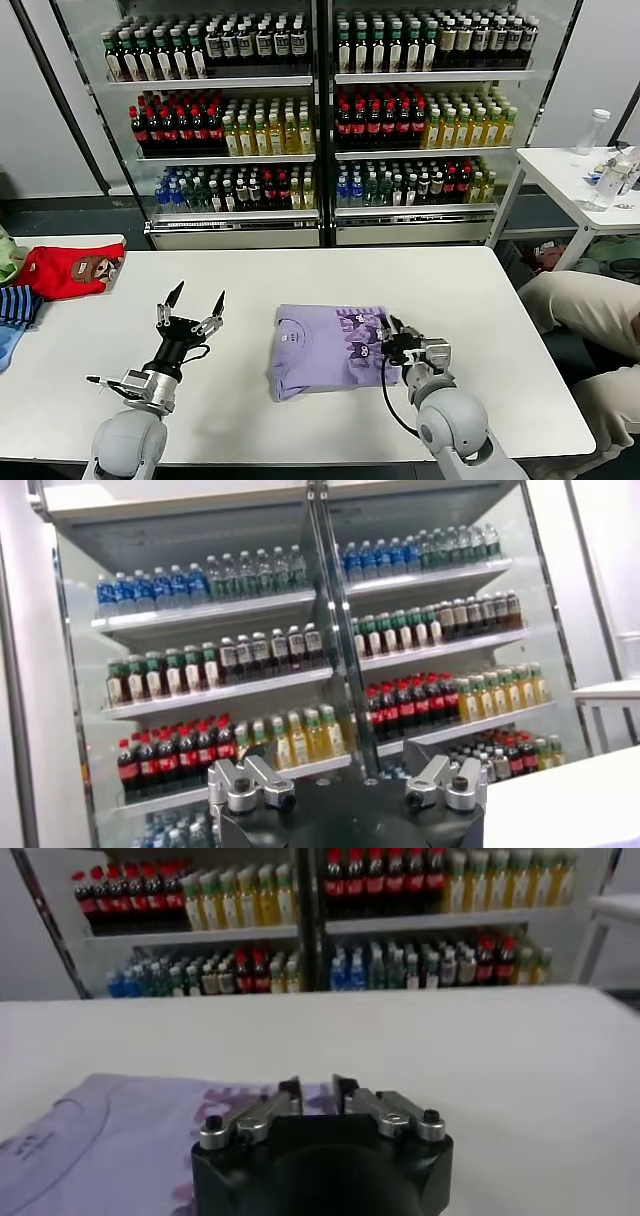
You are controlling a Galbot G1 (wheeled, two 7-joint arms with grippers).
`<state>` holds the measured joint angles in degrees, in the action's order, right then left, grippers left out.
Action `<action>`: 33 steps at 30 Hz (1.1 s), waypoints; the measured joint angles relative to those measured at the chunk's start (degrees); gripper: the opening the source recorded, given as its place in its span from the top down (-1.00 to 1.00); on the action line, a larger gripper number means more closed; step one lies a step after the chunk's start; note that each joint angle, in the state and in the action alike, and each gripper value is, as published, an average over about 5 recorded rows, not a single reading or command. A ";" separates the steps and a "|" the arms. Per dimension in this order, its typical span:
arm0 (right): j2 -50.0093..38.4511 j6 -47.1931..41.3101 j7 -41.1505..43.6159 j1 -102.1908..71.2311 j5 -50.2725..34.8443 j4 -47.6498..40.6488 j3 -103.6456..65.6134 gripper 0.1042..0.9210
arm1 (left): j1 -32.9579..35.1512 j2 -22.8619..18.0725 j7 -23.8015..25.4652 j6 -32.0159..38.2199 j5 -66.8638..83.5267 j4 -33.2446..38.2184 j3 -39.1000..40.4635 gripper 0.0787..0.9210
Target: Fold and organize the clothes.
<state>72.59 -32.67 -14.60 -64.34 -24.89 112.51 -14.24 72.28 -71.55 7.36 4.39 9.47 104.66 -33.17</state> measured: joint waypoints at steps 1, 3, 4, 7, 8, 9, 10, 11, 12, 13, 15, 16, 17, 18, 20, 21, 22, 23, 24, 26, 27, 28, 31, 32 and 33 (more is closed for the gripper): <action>-0.27 0.19 0.41 0.00 0.81 0.20 -0.37 0.32 | -0.06 -0.11 0.20 0.09 -0.07 -0.04 -0.03 -0.77; -0.80 0.62 1.21 -0.06 2.41 0.53 -1.18 0.20 | -0.07 -0.26 0.48 0.17 -0.22 -0.05 -0.15 -0.77; -1.04 0.87 1.60 -0.14 3.22 0.62 -1.62 0.11 | -0.06 -0.31 0.59 0.17 -0.28 -0.05 -0.23 -0.77; -1.57 2.03 2.80 -0.52 5.86 0.68 -3.00 -0.12 | 0.05 -0.34 0.86 0.29 -0.17 -0.04 -0.50 -0.77; -1.68 2.61 3.19 -0.70 6.78 0.65 -3.45 -0.18 | 0.08 -0.34 0.96 0.42 -0.03 -0.06 -0.59 -0.77; -1.77 3.25 3.58 -0.89 7.70 0.63 -3.89 -0.25 | 0.13 -0.32 1.08 0.61 0.17 -0.07 -0.69 -0.77; -1.86 3.94 3.94 -1.08 8.58 0.60 -4.32 -0.33 | 0.21 -0.29 1.20 0.85 0.41 -0.07 -0.79 -0.77; -1.95 4.63 4.29 -1.27 9.46 0.58 -4.73 -0.40 | 0.32 -0.24 1.31 1.11 0.66 -0.04 -0.88 -0.77; -2.04 5.34 4.64 -1.47 10.36 0.56 -5.16 -0.46 | 0.47 -0.16 1.45 1.39 0.89 0.01 -0.98 -0.77; -2.12 6.04 4.94 -1.65 11.22 0.51 -5.59 -0.54 | 0.63 -0.06 1.61 1.67 1.07 0.08 -1.09 -0.77; -2.29 7.37 5.44 -2.00 12.79 0.33 -6.50 -0.65 | 0.87 0.17 1.93 2.10 1.32 0.22 -1.34 -0.77; -2.37 8.00 5.63 -2.16 13.50 0.21 -6.99 -0.70 | 0.94 0.31 2.09 2.25 1.42 0.30 -1.47 -0.77; -2.48 8.58 5.81 -2.30 14.12 0.08 -7.47 -0.73 | 0.97 0.46 2.22 2.35 1.52 0.36 -1.61 -0.77; -2.61 9.13 5.98 -2.40 14.68 -0.08 -7.98 -0.74 | 0.98 0.61 2.32 2.40 1.64 0.42 -1.74 -0.77; -2.84 10.10 6.29 -2.51 15.66 -0.40 -8.93 -0.75 | 1.03 0.89 2.44 2.49 1.89 0.54 -2.01 -0.77; -2.93 10.49 6.43 -2.52 16.07 -0.56 -9.35 -0.76 | 1.10 1.01 2.49 2.55 1.99 0.59 -2.14 -0.77; -2.98 10.82 6.55 -2.52 16.43 -0.72 -9.73 -0.76 | 1.20 1.09 2.55 2.60 2.08 0.65 -2.27 -0.77; -3.00 11.08 6.65 -2.52 16.75 -0.84 -10.02 -0.76 | 1.32 1.15 2.63 2.67 2.15 0.72 -2.37 -0.77; -3.00 11.31 6.75 -2.51 17.05 -0.94 -10.25 -0.76 | 1.43 1.17 2.76 2.77 2.20 0.78 -2.47 -0.77; -2.99 11.72 6.92 -2.51 17.63 -1.04 -10.58 -0.76 | 1.53 1.15 3.09 2.95 2.28 0.85 -2.62 -0.77; -2.98 11.92 7.00 -2.51 17.90 -1.08 -10.68 -0.76 | 1.50 1.12 3.28 3.02 2.30 0.83 -2.65 -0.77; -2.98 12.12 7.10 -2.51 18.15 -1.13 -10.77 -0.76 | 1.42 1.09 3.44 3.07 2.30 0.78 -2.68 -0.77; -3.18 12.74 7.62 -2.48 18.97 -1.51 -11.02 -0.76 | 1.04 0.98 3.75 3.00 2.21 0.47 -2.65 -0.77; -3.31 13.01 7.89 -2.45 19.31 -1.70 -11.11 -0.76 | 0.90 0.93 3.81 2.91 2.19 0.36 -2.64 -0.77; -3.46 13.32 8.19 -2.42 19.67 -1.89 -11.20 -0.76 | 0.76 0.87 3.89 2.79 2.17 0.28 -2.62 -0.77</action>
<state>69.13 -19.35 -6.42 -66.77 -5.23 110.61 -25.44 73.04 -70.68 11.25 7.17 11.64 104.94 -35.78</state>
